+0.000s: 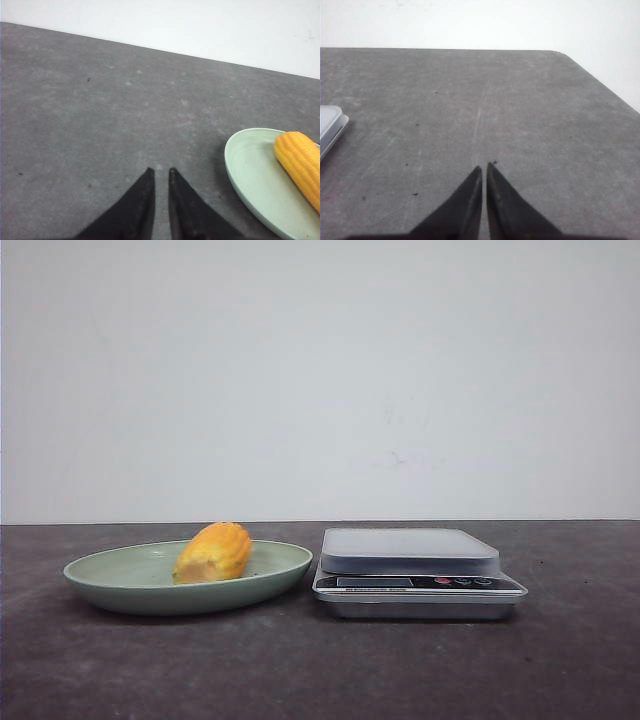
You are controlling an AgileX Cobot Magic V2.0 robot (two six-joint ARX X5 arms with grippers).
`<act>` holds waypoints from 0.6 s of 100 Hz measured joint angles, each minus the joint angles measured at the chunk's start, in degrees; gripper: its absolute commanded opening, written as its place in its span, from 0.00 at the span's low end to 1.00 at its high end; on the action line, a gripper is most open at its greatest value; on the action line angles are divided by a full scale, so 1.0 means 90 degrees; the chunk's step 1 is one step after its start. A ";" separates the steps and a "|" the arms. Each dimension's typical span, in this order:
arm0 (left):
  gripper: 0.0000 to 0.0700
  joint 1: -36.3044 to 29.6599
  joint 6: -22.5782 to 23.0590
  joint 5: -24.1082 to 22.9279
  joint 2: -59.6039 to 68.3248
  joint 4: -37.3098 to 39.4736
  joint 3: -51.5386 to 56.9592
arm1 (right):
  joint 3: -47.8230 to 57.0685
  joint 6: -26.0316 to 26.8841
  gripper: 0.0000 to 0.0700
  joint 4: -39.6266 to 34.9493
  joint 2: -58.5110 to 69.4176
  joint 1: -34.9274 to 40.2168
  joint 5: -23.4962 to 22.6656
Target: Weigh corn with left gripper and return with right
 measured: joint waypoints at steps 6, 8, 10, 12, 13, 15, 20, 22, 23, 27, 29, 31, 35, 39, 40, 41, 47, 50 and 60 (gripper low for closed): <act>0.01 0.0000 0.0000 0.0000 0.0000 0.0000 0.0000 | 0.0002 0.0002 0.01 0.0000 0.0000 0.0000 -0.0002; 0.01 0.0000 0.0000 0.0000 0.0000 0.0000 0.0000 | 0.0002 0.0000 0.01 0.0000 0.0000 0.0000 0.0000; 0.01 0.0000 0.0000 0.0000 0.0000 0.0000 0.0000 | 0.0000 0.0002 0.01 0.0000 0.0000 0.0000 -0.0002; 0.01 0.0000 0.0000 0.0000 0.0000 0.0000 0.0000 | 0.0002 0.0002 0.01 0.0000 0.0000 0.0000 0.0000; 0.01 0.0000 0.0000 0.0000 0.0000 0.0000 0.0000 | 0.0002 0.0002 0.01 0.0000 0.0000 0.0000 0.0000; 0.01 0.0000 0.0000 0.0000 0.0000 0.0000 0.0000 | 0.0002 0.0002 0.01 0.0000 0.0000 0.0000 0.0000; 0.01 0.0000 0.0000 0.0000 0.0000 0.0000 0.0000 | 0.0002 0.0007 0.01 0.0000 0.0000 0.0000 -0.0002; 0.01 0.0000 0.0000 0.0000 0.0000 0.0000 0.0000 | 0.0000 0.0019 0.01 0.0000 0.0000 0.0000 -0.0002; 0.01 0.0000 0.0000 0.0000 0.0000 0.0000 0.0000 | 0.0002 0.0029 0.01 0.0000 0.0000 0.0000 -0.0002; 0.01 0.0000 0.0000 0.0000 0.0000 0.0000 0.0000 | 0.0002 0.0078 0.01 0.0000 0.0000 0.0000 -0.0002; 0.01 0.0000 0.0000 0.0000 0.0000 0.0000 0.0000 | 0.0002 0.0107 0.01 0.0000 0.0000 0.0000 -0.0002; 0.01 0.0000 0.0000 0.0002 0.0000 0.0000 0.0000 | 0.0002 0.0124 0.01 0.0000 0.0000 0.0000 -0.0002; 0.01 0.0000 0.0000 0.0002 0.0000 0.0000 0.0000 | 0.0000 0.0153 0.01 0.0000 0.0000 0.0000 -0.0002; 0.01 0.0000 0.0000 0.0002 0.0000 0.0000 0.0000 | 0.0000 0.0172 0.01 0.0000 0.0000 0.0000 -0.0002; 0.01 0.0000 -0.0002 0.0002 0.0000 0.0000 0.0000 | 0.0000 0.0175 0.01 0.0000 0.0000 0.0000 -0.0002; 0.01 0.0000 0.0000 0.0000 0.0000 0.0000 0.0000 | 0.0000 0.0177 0.01 0.0000 0.0000 0.0000 -0.0002; 0.01 0.0000 -0.0007 0.0002 0.0000 0.0000 0.0000 | 0.0000 0.0238 0.01 0.0000 0.0000 0.0000 -0.0007; 0.01 0.0000 -0.0029 0.0002 0.0000 0.0000 0.0000 | 0.0002 0.0294 0.01 0.0000 0.0000 0.0000 -0.0012; 0.01 0.0000 -0.0211 0.0002 0.0000 0.0000 0.0000 | 0.0000 0.0493 0.01 0.0000 0.0000 0.0000 -0.0070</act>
